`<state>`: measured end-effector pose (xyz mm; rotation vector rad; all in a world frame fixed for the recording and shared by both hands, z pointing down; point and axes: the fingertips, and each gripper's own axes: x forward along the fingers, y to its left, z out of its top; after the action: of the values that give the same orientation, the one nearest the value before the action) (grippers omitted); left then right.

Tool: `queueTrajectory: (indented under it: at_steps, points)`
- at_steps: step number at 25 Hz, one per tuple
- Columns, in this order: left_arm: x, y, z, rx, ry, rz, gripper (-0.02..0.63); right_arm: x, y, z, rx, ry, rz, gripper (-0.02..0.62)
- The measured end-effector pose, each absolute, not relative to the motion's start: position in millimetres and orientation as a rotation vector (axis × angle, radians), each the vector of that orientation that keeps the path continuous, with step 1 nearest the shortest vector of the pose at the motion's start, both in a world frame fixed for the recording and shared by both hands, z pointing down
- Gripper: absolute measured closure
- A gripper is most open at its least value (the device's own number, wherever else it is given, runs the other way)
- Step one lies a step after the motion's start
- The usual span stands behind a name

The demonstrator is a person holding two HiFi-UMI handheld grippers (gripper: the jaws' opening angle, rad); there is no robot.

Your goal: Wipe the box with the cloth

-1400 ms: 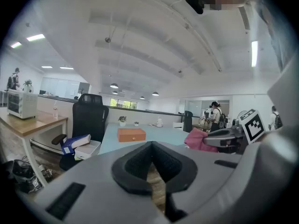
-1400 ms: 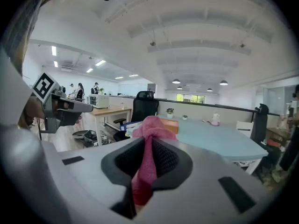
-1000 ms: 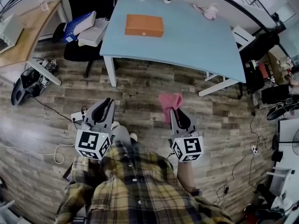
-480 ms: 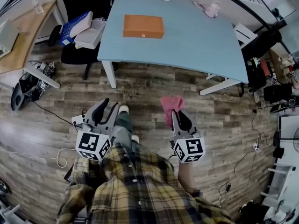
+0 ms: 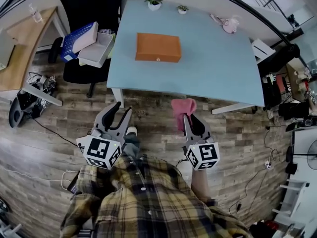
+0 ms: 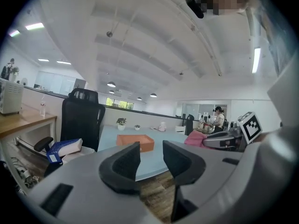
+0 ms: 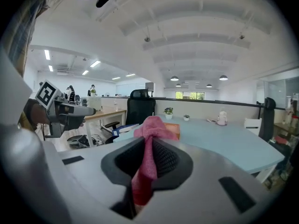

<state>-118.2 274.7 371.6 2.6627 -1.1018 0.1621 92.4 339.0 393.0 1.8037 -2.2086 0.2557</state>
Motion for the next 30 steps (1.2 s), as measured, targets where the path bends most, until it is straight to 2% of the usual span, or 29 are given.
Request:
queueTrajectory:
  at_steps: [9,19,30]
  points:
    - [-128,205,371,2.685,-1.049,0.156,0.454,79,275,392,1.854,-2.173,0.267,0.546]
    - [-131,188,393,2.641,-0.972,0.196,0.449,64,265,409,1.848,-2.116,0.35,0.546]
    - [-129,155,410,2.563,-1.034,0.212,0.448,80,219,419,1.766,-2.128,0.363,0.546]
